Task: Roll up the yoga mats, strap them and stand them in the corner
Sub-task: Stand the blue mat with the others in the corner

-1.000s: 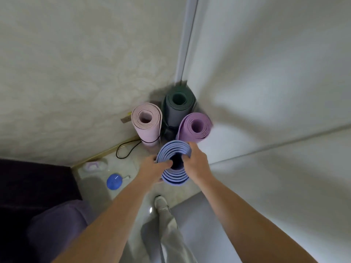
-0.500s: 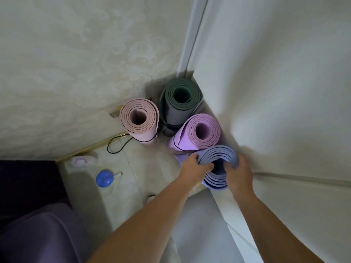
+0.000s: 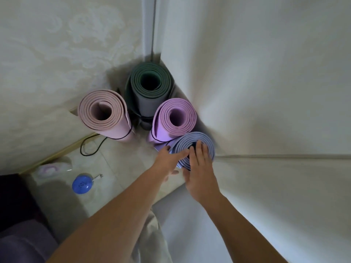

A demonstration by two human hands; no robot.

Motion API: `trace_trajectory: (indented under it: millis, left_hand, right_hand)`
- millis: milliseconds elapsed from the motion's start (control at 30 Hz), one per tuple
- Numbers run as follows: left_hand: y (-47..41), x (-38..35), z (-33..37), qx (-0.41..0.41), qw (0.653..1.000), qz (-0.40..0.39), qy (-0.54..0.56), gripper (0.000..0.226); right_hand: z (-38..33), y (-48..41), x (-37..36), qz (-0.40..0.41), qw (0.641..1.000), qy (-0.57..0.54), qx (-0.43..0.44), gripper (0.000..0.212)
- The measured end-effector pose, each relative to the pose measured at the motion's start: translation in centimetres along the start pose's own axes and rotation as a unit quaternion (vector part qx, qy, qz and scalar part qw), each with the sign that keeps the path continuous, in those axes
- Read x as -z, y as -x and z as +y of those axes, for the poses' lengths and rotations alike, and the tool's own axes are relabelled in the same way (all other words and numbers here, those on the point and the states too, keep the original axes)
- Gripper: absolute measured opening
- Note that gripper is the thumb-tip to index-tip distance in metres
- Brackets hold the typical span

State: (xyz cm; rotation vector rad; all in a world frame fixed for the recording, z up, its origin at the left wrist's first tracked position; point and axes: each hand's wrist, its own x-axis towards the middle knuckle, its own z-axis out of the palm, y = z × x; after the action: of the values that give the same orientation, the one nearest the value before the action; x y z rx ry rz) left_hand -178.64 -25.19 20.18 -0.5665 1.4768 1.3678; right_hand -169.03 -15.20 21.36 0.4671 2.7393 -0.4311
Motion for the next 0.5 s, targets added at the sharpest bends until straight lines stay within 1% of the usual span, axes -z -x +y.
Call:
trace_trajectory:
  millis: [67, 167, 267, 367, 433, 500]
  left_hand:
    - [0.3, 0.3, 0.0, 0.001, 1.000, 0.003, 0.002, 0.092]
    - [1.9, 1.3, 0.1, 0.016, 1.000, 0.016, 0.010, 0.076]
    - [4.6, 2.9, -0.1, 0.018, 0.998, 0.046, 0.036, 0.060]
    - [9.0, 5.0, -0.2, 0.004, 0.997, 0.072, 0.034, 0.040]
    - [12.1, 6.6, -0.8, -0.006, 0.996, 0.078, 0.033, 0.039]
    - [15.5, 8.2, -1.7, -0.027, 0.996, 0.078, 0.028, 0.041]
  right_hand:
    - [-0.1, 0.1, 0.3, 0.011, 1.000, 0.000, 0.007, 0.068]
    - [-0.6, 0.9, 1.3, 0.040, 0.999, -0.018, 0.010, 0.065]
    - [-2.4, 1.5, 2.9, 0.063, 0.997, -0.046, -0.008, 0.054]
    - [-5.1, 2.6, 4.9, 0.073, 0.994, -0.069, -0.032, 0.044]
    - [-7.0, 4.1, 6.5, 0.078, 0.992, -0.086, -0.046, 0.038]
    - [-8.6, 6.5, 8.0, 0.078, 0.990, -0.097, -0.069, 0.039]
